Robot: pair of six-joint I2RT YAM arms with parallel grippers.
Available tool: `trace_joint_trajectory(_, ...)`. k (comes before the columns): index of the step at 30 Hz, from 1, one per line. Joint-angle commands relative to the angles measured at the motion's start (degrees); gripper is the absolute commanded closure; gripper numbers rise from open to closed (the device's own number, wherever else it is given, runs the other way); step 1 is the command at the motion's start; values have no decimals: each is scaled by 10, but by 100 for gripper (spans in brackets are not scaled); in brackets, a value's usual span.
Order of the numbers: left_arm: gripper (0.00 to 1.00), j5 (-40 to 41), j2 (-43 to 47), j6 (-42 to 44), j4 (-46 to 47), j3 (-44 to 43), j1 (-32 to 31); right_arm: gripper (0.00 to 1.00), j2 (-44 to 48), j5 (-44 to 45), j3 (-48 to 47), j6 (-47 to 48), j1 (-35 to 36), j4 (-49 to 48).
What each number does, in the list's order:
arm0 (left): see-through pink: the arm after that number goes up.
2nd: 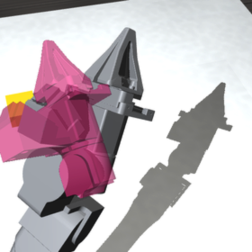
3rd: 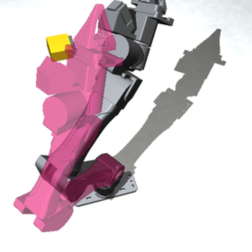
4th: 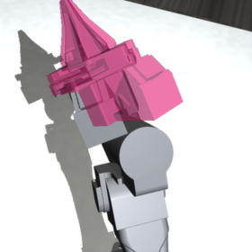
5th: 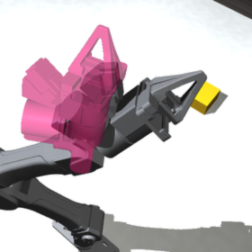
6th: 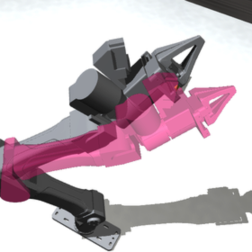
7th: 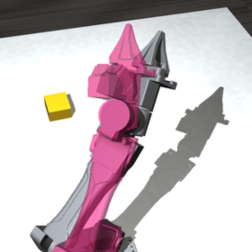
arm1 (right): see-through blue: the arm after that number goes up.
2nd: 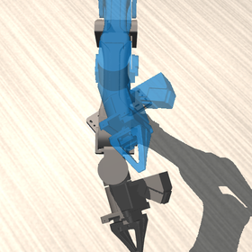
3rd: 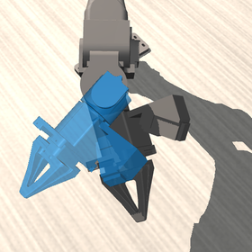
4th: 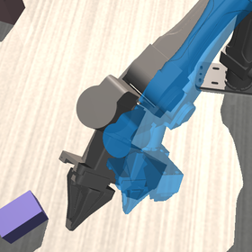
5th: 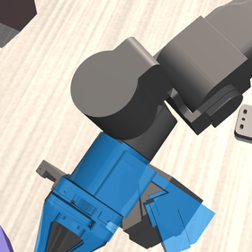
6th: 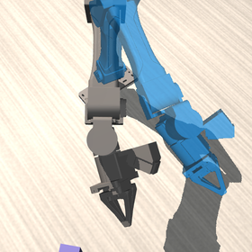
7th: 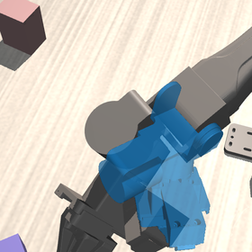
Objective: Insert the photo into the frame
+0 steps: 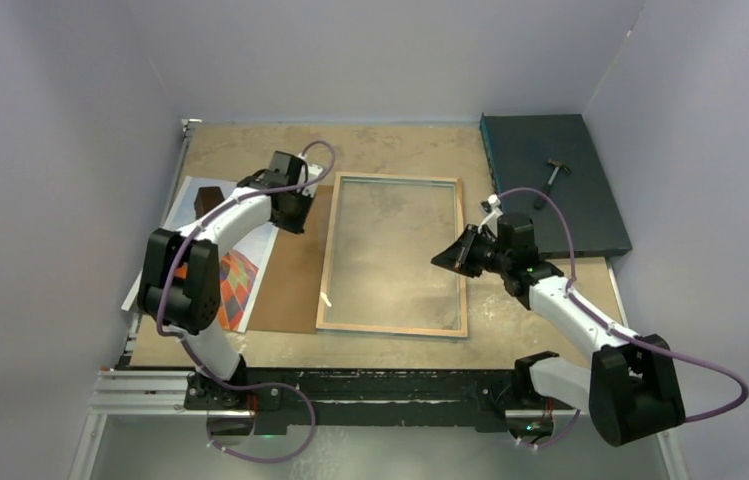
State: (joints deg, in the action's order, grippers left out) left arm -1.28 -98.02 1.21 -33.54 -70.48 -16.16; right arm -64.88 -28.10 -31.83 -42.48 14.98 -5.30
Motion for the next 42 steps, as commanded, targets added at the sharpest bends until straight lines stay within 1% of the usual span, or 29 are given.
trace_joint_trajectory(1, 98, -5, -22, -2, 19, 15, -42, 92, 11, -7, 30, -2, -1, -39)
trace_joint_trajectory(7, 100, 12, -63, -3, 30, 16, -60, 90, 51, 17, 87, -44, -1, -71)
trace_joint_trajectory(12, 100, 28, -83, -2, 30, 3, -65, 78, 71, 27, 116, -63, -1, -83)
trace_joint_trajectory(15, 100, 29, -90, -4, 31, -2, -69, 63, 64, 6, 118, -53, -1, -89)
trace_joint_trajectory(19, 100, 36, -92, -3, 31, -5, -71, 36, 53, -29, 116, -37, -1, -104)
trace_joint_trajectory(20, 100, 38, -92, -3, 31, -6, -71, 32, 52, -35, 114, -32, -1, -106)
trace_joint_trajectory(23, 100, 48, -90, 0, 30, -7, -72, 31, 49, -43, 109, -20, -1, -103)
trace_joint_trajectory(24, 100, 51, -90, 1, 30, -7, -72, 32, 47, -43, 108, -17, -1, -102)
trace_joint_trajectory(29, 100, 61, -87, 7, 31, -9, -72, 43, 39, -70, 112, -16, -1, -126)
trace_joint_trajectory(32, 100, 66, -86, 16, 33, -16, -71, 45, 44, -103, 113, -16, -1, -153)
trace_joint_trajectory(34, 100, 72, -87, 22, 34, -23, -71, 38, 41, -116, 108, -10, -1, -159)
trace_joint_trajectory(36, 100, 74, -89, 26, 35, -29, -71, 30, 35, -97, 99, 4, -1, -155)
trace_joint_trajectory(39, 100, 74, -94, 27, 33, -35, -72, 25, 12, -88, 95, 14, -1, -155)
trace_joint_trajectory(42, 100, 74, -99, 29, 34, -35, -72, 24, -24, -78, 92, 14, -1, -174)
